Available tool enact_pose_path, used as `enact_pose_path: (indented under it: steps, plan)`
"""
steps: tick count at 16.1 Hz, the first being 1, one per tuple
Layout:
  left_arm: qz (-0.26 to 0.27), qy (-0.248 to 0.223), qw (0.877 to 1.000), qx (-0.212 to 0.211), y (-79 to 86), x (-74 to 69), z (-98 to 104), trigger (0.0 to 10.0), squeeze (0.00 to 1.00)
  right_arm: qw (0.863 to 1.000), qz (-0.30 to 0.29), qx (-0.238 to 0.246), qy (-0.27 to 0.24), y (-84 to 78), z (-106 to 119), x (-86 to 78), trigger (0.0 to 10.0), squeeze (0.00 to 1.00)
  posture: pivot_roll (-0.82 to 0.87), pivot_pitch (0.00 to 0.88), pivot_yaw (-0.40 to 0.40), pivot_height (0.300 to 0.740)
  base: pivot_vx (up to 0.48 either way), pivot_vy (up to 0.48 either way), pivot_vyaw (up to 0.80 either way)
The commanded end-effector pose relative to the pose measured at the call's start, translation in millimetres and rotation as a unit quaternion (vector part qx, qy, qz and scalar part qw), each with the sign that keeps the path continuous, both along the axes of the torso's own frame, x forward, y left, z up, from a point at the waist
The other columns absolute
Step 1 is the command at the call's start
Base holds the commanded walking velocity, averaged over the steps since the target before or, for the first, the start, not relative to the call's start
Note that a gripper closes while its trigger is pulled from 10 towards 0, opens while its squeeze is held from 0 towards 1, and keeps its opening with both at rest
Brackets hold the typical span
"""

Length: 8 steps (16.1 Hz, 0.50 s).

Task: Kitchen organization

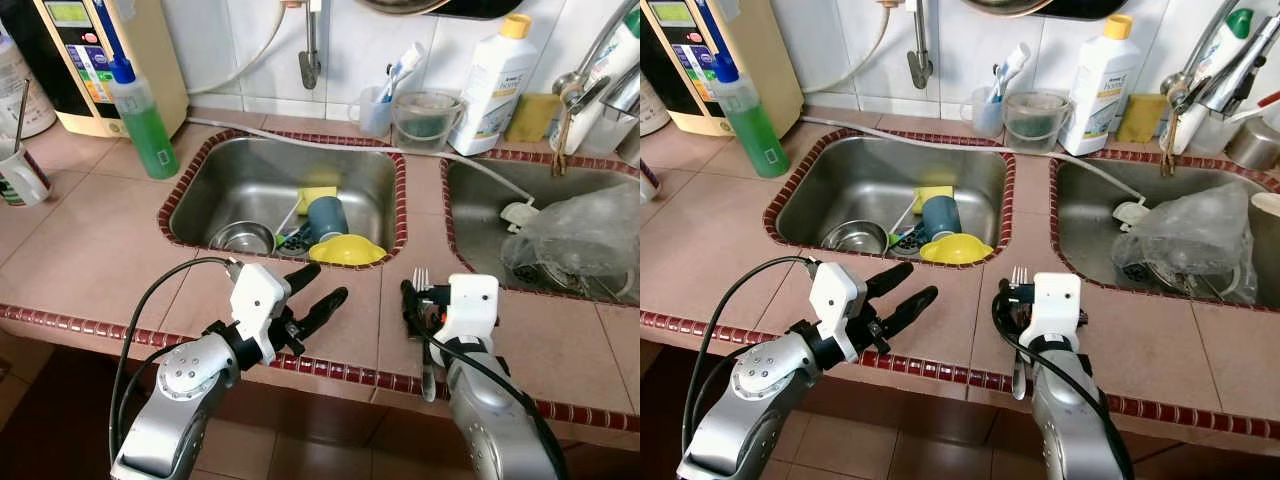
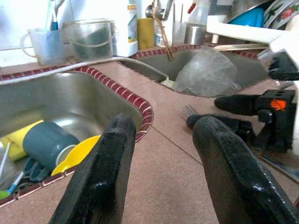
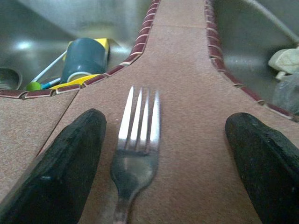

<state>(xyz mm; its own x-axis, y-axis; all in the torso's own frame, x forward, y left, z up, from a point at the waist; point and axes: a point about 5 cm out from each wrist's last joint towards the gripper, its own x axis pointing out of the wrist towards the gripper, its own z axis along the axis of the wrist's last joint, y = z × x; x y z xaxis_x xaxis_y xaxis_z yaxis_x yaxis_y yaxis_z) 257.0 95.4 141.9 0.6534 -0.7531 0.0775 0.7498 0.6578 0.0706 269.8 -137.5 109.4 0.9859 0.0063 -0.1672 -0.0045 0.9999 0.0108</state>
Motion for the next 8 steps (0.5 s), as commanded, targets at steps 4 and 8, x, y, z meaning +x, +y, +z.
enact_pose_path:
  steps: [4, 8]
  plan:
    - [-0.008, -0.009, 1.0, -0.001, -5.0, -2.1, 5, 10.0, 0.0, 1.0, 0.014, -0.001, -0.015, 0.3, 2, 9.3, 10.0, 0.0, -0.03, 0.113, 0.018, 0.74, 0.0, 0.0, 0.0]
    - [-0.011, -0.005, 1.0, 0.003, -5.5, -3.8, 3, 10.0, 0.0, 1.0, 0.008, 0.001, -0.018, -8.0, 3, 19.4, 10.0, 0.0, -0.02, 0.108, 0.014, 0.74, 0.0, 0.0, 0.0]
